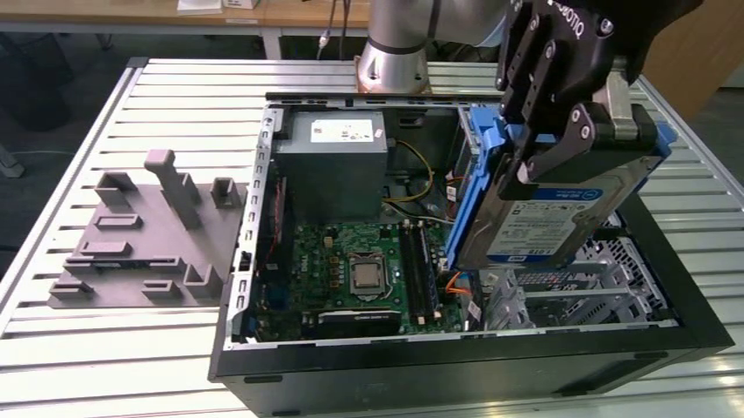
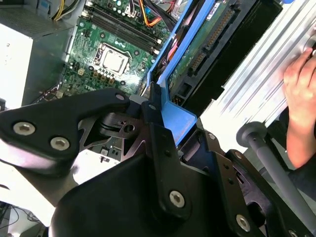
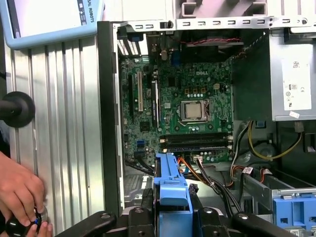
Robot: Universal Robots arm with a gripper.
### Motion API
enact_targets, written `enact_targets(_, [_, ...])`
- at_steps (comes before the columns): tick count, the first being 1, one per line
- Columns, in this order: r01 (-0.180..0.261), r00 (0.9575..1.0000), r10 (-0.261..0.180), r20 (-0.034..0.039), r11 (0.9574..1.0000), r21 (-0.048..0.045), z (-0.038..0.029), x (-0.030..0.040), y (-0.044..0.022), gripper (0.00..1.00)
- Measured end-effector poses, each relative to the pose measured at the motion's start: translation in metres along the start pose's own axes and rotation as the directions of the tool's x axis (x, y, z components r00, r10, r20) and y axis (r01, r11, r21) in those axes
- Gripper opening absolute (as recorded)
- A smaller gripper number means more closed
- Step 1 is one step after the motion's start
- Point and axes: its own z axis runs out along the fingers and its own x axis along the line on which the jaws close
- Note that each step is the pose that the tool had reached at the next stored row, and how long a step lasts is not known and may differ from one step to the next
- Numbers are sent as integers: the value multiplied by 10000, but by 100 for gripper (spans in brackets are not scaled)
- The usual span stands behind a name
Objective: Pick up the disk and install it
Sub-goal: 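Insert the disk into the insertion slot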
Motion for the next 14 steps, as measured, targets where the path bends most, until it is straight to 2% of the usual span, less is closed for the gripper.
enact_targets(5, [0, 10000, 0, 2, 10000, 1, 25, 1, -38, 36])
enact_targets(14, [-1, 10000, 1, 0, 10000, 0, 48, 16, -69, 36])
